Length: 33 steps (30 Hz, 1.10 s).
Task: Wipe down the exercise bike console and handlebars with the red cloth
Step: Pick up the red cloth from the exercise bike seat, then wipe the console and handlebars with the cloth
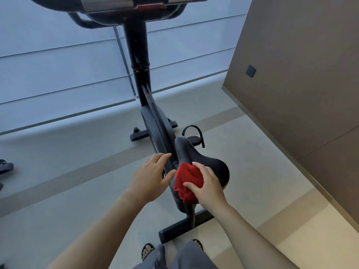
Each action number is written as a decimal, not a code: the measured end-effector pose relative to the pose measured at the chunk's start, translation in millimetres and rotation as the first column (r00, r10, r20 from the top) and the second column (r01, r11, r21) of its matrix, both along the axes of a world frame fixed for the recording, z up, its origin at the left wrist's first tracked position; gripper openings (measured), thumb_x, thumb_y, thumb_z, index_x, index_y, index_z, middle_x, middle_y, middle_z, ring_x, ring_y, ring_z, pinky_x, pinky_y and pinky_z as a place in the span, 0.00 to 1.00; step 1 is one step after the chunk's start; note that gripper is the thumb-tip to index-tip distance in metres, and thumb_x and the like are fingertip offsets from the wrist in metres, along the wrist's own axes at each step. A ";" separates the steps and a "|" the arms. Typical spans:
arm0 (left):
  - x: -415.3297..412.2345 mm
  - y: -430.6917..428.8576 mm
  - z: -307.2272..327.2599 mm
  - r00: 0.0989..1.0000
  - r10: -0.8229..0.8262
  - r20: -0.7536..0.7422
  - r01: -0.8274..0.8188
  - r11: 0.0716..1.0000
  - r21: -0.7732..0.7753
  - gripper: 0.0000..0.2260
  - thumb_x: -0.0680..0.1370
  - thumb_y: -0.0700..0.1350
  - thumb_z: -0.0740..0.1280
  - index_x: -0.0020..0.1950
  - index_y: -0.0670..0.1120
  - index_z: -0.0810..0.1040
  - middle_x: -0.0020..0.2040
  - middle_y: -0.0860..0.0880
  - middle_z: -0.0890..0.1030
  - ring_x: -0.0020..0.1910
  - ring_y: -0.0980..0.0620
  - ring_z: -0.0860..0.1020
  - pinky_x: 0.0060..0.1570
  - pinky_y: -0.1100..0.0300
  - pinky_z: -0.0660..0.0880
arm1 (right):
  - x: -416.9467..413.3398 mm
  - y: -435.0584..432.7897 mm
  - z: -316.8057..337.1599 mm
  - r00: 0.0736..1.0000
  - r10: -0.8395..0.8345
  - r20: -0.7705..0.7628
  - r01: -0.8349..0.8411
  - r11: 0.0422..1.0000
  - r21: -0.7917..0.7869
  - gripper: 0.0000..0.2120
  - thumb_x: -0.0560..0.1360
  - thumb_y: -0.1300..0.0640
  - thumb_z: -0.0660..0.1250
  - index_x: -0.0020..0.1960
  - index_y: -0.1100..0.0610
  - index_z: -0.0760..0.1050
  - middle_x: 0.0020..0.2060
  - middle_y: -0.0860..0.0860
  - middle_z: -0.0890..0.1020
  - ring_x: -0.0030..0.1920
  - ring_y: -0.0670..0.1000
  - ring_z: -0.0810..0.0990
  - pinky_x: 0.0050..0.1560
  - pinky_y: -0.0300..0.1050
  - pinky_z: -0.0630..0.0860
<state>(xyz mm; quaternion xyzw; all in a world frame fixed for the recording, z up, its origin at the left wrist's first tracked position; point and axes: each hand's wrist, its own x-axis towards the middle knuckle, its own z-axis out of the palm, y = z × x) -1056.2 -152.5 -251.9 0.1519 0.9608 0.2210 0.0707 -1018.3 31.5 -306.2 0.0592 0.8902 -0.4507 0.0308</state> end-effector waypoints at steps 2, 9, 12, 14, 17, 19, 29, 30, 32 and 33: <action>4.5 1.5 2.1 1.000 0.020 -0.005 -0.020 1.000 -0.010 0.25 0.79 0.58 0.57 0.74 0.53 0.60 0.71 0.54 0.66 0.66 0.53 0.70 0.59 0.59 0.70 | 0.5 0.7 1.1 0.999 0.023 -0.037 -0.024 1.000 -0.020 0.27 0.71 0.50 0.71 0.66 0.45 0.65 0.59 0.42 0.69 0.60 0.44 0.69 0.59 0.38 0.67; 25.6 2.3 6.5 0.990 0.137 -0.025 -0.137 0.990 -0.031 0.25 0.79 0.59 0.56 0.74 0.54 0.60 0.71 0.56 0.66 0.64 0.54 0.71 0.57 0.60 0.70 | 5.2 -3.9 -0.9 0.980 0.120 -0.157 -0.118 0.993 0.021 0.20 0.76 0.53 0.64 0.67 0.48 0.66 0.62 0.45 0.69 0.61 0.45 0.70 0.62 0.42 0.70; 36.2 2.2 7.0 0.983 0.183 -0.030 -0.184 0.983 -0.026 0.24 0.79 0.58 0.57 0.73 0.54 0.61 0.71 0.56 0.66 0.66 0.55 0.69 0.58 0.61 0.69 | 3.7 -3.2 -2.2 0.984 0.122 -0.134 -0.125 0.992 -0.014 0.21 0.76 0.53 0.64 0.68 0.49 0.65 0.61 0.46 0.68 0.59 0.45 0.69 0.61 0.39 0.69; 43.5 1.6 6.5 0.977 0.211 -0.025 -0.212 0.977 -0.029 0.24 0.79 0.58 0.57 0.73 0.54 0.61 0.71 0.56 0.67 0.67 0.55 0.68 0.58 0.61 0.69 | 1.5 -3.2 -1.8 0.986 0.123 -0.111 -0.132 0.988 -0.079 0.21 0.76 0.52 0.65 0.67 0.49 0.65 0.60 0.46 0.69 0.58 0.44 0.70 0.58 0.34 0.68; 52.3 -4.4 6.7 0.967 0.256 -0.018 -0.256 0.966 -0.031 0.24 0.79 0.58 0.57 0.74 0.54 0.60 0.71 0.57 0.66 0.68 0.56 0.67 0.59 0.61 0.68 | -2.3 -8.5 2.9 0.983 0.148 -0.110 -0.163 0.976 -0.143 0.22 0.75 0.52 0.67 0.66 0.47 0.65 0.59 0.44 0.70 0.57 0.41 0.70 0.50 0.21 0.65; 55.8 -12.1 9.7 0.959 0.282 -0.017 -0.283 0.959 -0.023 0.24 0.79 0.58 0.57 0.74 0.54 0.60 0.71 0.57 0.65 0.68 0.56 0.67 0.59 0.61 0.68 | -6.1 -15.7 8.7 0.982 0.158 -0.105 -0.176 0.967 -0.183 0.24 0.74 0.53 0.68 0.67 0.47 0.64 0.58 0.43 0.70 0.57 0.40 0.69 0.47 0.18 0.65; 51.2 -88.5 43.3 0.916 0.395 -0.075 -0.391 0.918 0.064 0.24 0.79 0.58 0.57 0.73 0.54 0.60 0.72 0.58 0.64 0.58 0.53 0.75 0.52 0.61 0.70 | -29.7 -91.1 47.1 0.947 0.276 -0.162 -0.303 0.938 -0.169 0.16 0.73 0.56 0.69 0.57 0.44 0.69 0.54 0.41 0.73 0.54 0.37 0.72 0.52 0.28 0.70; 50.6 -100.7 46.8 0.914 0.398 -0.079 -0.393 0.917 0.071 0.24 0.79 0.58 0.57 0.73 0.55 0.60 0.72 0.58 0.64 0.59 0.54 0.74 0.52 0.61 0.70 | -32.0 -102.8 50.3 0.946 0.282 -0.162 -0.309 0.933 -0.183 0.15 0.73 0.56 0.69 0.56 0.44 0.70 0.54 0.41 0.74 0.55 0.39 0.73 0.52 0.30 0.72; 50.6 -128.0 53.3 0.908 0.408 -0.092 -0.402 0.912 0.078 0.24 0.79 0.57 0.57 0.73 0.55 0.59 0.72 0.59 0.63 0.58 0.53 0.75 0.53 0.62 0.70 | -35.3 -129.6 57.3 0.943 0.299 -0.142 -0.325 0.920 -0.220 0.15 0.73 0.54 0.68 0.58 0.44 0.70 0.53 0.41 0.76 0.54 0.41 0.75 0.50 0.31 0.73; 50.8 -143.0 56.3 0.905 0.414 -0.098 -0.407 0.909 0.086 0.24 0.79 0.57 0.57 0.74 0.55 0.59 0.72 0.58 0.63 0.59 0.54 0.74 0.54 0.62 0.70 | -36.9 -144.5 61.1 0.941 0.309 -0.140 -0.335 0.912 -0.238 0.15 0.73 0.53 0.68 0.58 0.43 0.70 0.53 0.42 0.77 0.53 0.40 0.75 0.47 0.29 0.73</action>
